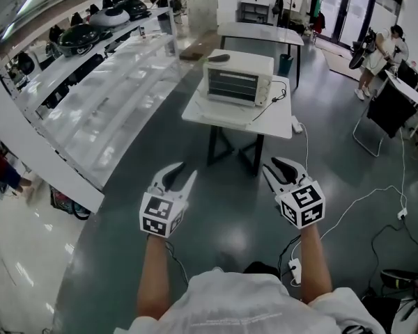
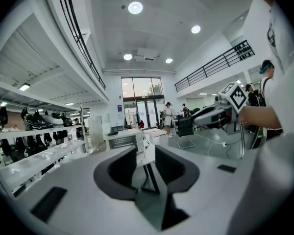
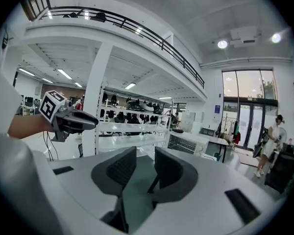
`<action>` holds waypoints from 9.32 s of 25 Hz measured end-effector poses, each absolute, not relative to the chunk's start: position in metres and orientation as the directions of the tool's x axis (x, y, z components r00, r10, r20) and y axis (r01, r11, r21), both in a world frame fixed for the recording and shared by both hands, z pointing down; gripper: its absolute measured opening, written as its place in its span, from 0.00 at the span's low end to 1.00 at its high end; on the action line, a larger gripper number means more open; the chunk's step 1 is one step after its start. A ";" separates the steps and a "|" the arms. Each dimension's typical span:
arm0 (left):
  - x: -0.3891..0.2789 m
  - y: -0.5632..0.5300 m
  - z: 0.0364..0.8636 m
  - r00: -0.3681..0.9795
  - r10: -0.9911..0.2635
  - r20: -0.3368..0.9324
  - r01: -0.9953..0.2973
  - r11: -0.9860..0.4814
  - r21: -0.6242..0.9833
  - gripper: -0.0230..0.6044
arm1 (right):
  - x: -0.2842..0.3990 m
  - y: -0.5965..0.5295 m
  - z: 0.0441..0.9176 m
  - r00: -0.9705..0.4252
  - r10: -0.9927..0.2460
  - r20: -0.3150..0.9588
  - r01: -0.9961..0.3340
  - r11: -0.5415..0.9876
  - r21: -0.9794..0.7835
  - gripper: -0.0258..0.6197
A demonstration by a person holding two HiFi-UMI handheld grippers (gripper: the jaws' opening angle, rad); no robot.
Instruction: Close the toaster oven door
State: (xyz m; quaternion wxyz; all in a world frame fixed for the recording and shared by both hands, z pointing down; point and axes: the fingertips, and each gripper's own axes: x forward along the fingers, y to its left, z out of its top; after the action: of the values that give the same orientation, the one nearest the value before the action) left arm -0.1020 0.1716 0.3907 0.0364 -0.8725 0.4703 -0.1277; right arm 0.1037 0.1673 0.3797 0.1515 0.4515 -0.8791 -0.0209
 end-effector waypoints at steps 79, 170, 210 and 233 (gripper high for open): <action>-0.152 -0.380 0.633 0.639 -0.482 0.599 -0.702 -0.685 0.197 0.22 | 0.140 -0.279 0.645 -0.202 -0.714 0.670 -0.978 0.177 -0.106 0.27; -0.081 -0.523 0.534 0.684 -0.658 0.315 -0.725 -0.564 0.394 0.17 | 0.176 -0.454 0.525 -0.115 -0.919 0.377 -0.976 0.033 -0.217 0.17; -0.082 -0.440 0.299 0.721 -0.692 0.030 -0.651 -0.691 -0.315 0.07 | 0.126 -0.385 0.308 -0.166 -0.976 0.143 -0.943 0.200 0.267 0.07; -0.079 -0.421 0.285 0.730 -0.683 0.008 -0.641 -0.689 -0.338 0.07 | 0.106 -0.370 0.299 -0.214 -0.966 0.148 -0.920 0.250 0.302 0.06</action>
State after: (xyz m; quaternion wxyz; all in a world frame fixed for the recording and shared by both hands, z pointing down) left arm -0.0794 -0.4207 0.2850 0.1580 -0.9165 0.3614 -0.0666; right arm 0.1062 -0.3697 0.2988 0.1537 0.6077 -0.7756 -0.0745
